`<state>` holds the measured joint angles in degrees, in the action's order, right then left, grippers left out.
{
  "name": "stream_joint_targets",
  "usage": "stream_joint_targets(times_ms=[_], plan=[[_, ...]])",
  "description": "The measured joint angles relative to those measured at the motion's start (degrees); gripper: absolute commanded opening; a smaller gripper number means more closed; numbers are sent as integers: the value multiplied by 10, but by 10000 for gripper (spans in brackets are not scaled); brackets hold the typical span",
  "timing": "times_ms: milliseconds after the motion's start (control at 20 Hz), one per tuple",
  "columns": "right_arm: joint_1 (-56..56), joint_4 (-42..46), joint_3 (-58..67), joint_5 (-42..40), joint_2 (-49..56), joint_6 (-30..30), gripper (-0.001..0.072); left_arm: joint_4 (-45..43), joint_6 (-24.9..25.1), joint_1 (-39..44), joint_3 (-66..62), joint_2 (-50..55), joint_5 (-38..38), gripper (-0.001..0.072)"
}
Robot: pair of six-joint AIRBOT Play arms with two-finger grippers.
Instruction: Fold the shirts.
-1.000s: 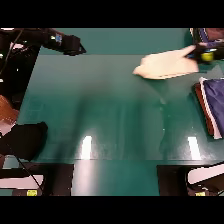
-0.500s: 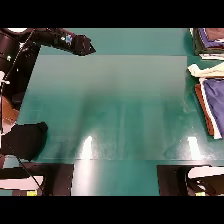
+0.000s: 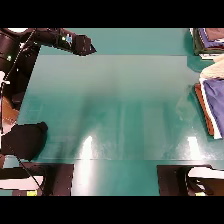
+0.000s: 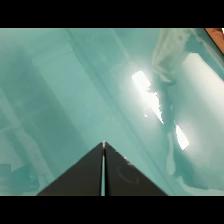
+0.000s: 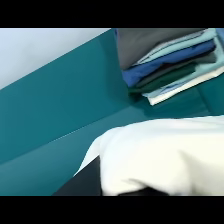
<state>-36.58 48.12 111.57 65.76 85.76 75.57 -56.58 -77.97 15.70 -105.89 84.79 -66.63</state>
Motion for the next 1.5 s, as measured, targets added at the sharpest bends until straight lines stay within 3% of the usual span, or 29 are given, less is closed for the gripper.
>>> stream_joint_targets(times_ms=[200,500,550,650,700,750,1050,1300,1350,1400,1500], plan=[[-33,33,-82,33,-62,-17,12,0,-1,0,0,0,-5,25],[-89,178,-264,89,-178,-25,18,0,2,0,0,0,-26,25],[-102,194,-294,95,-195,-25,80,0,3,0,0,0,-28,25],[-132,216,-349,106,-226,-25,386,0,6,0,0,0,-31,25],[-148,224,-375,110,-239,-26,501,0,9,0,0,0,-32,25],[-163,229,-396,114,-249,-26,536,0,12,0,0,0,-33,25],[-210,221,-428,140,-274,-26,535,0,18,0,0,0,-34,25],[-99,101,-389,144,-278,-26,530,0,18,0,0,0,-29,25],[-59,84,-386,143,-278,-25,502,0,19,0,0,0,-28,25],[-11,70,-383,137,-278,-26,403,0,19,0,0,0,-28,25],[84,54,-381,118,-278,-26,120,0,19,0,0,0,-28,25]])
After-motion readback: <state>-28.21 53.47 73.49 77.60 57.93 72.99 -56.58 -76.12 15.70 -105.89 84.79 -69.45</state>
